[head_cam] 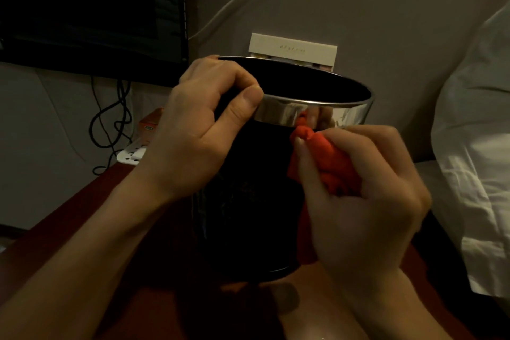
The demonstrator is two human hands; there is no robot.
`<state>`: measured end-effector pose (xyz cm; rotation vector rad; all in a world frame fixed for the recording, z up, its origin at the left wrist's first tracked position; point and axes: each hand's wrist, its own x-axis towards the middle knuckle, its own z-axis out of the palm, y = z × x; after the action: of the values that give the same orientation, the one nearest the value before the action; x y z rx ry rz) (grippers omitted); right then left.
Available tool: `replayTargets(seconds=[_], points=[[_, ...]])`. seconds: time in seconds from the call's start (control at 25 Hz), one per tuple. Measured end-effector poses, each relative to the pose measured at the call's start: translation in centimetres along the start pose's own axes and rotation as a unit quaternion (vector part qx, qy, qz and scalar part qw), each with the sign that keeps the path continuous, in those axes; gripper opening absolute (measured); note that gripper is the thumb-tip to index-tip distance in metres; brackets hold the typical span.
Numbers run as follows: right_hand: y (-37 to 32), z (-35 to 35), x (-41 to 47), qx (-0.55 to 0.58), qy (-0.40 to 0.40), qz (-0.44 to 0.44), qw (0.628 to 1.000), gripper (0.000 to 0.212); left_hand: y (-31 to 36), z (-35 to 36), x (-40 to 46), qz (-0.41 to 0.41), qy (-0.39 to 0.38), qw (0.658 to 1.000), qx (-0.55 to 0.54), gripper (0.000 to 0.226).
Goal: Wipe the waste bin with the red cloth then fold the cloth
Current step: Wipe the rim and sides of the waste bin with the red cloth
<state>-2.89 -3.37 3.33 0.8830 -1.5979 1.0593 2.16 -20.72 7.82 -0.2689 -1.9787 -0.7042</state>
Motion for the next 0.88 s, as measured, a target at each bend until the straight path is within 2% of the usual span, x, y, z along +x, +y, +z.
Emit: replayTargets(seconds=[0.2,0.32,0.52,0.76,0.88], points=[[-1.0,0.9,-1.5,0.003,-0.064,-0.01,0.998,0.011,1.7,1.3,-0.4,0.075,-0.022,0.989,0.126,0.027],[-1.3,0.7,-1.2,0.007,-0.063,-0.006,0.998,0.013,1.5,1.1,-0.3,0.064,-0.011,0.994,0.091,0.02],[0.0,-0.7,0.7,0.006,0.011,0.019,1.0,0.015,0.6,-0.2,-0.1,0.03,-0.021,0.999,0.034,0.01],[-1.1,1.0,-1.5,0.015,-0.064,-0.016,0.998,0.015,0.6,0.0,-0.2,0.029,-0.017,0.999,0.039,0.012],[0.0,0.0,-0.1,0.007,-0.001,-0.002,1.0,0.015,0.6,-0.1,-0.2,0.029,-0.01,0.999,0.038,0.011]])
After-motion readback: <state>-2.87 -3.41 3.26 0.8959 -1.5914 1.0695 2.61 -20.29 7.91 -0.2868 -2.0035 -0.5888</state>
